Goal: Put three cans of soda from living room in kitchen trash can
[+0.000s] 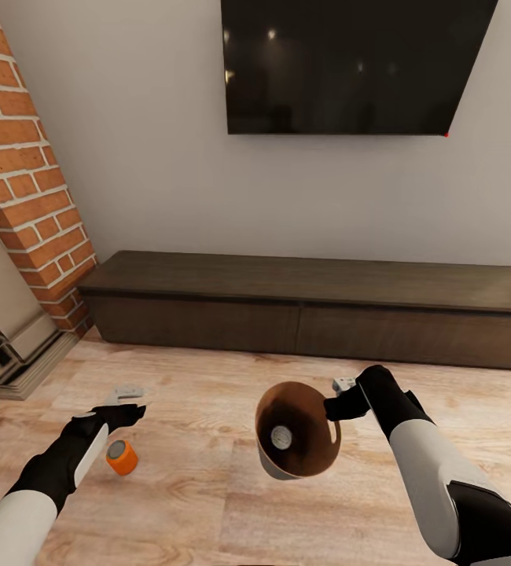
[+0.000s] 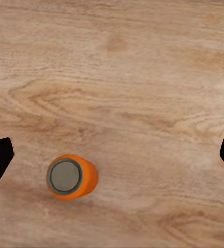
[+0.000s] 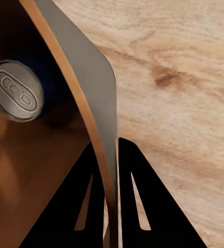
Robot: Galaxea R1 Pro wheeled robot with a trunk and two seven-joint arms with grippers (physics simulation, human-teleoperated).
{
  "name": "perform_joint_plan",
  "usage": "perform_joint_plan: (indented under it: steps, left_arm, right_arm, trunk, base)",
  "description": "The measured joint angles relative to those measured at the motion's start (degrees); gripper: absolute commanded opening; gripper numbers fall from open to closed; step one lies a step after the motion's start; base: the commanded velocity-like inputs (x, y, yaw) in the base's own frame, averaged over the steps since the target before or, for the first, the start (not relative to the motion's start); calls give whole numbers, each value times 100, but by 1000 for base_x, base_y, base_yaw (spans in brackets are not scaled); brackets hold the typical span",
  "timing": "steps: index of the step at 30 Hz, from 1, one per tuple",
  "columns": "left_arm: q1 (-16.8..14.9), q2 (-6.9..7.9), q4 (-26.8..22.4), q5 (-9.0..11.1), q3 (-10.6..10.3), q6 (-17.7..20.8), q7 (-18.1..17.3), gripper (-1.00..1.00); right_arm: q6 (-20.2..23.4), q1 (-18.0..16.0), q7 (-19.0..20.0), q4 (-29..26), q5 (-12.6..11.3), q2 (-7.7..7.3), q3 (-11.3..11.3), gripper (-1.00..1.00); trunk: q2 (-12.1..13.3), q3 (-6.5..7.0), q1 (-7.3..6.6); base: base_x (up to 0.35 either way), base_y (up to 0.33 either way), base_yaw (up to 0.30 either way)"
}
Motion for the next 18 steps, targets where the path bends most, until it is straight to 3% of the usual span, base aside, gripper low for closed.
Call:
perform_joint_plan:
  steps: [5,11,14,18]
  left_arm:
    - [25,32,0,4,6,-45,19,100]
    - [40,222,-16,60,133,-87,61,100]
    - [40,239,-34,66,364,-96,62,100]
    - [73,253,-64,74,1045,-111,24,100]
  right_arm:
    - [-23,0,-7,3,65,0,12,-100]
    - [-17,0,-12,15,54,8,20,-100]
    - [-15,0,-12,16,50,9,24,-100]
    - [-10,0,-18,22,52,14,36,-100]
  trunk:
    - [0,0,0]
    - [0,0,0]
    - [0,0,0]
    - [0,0,0]
  base:
    - [0,0,0]
    - [0,0,0]
    - [0,0,0]
    - [0,0,0]
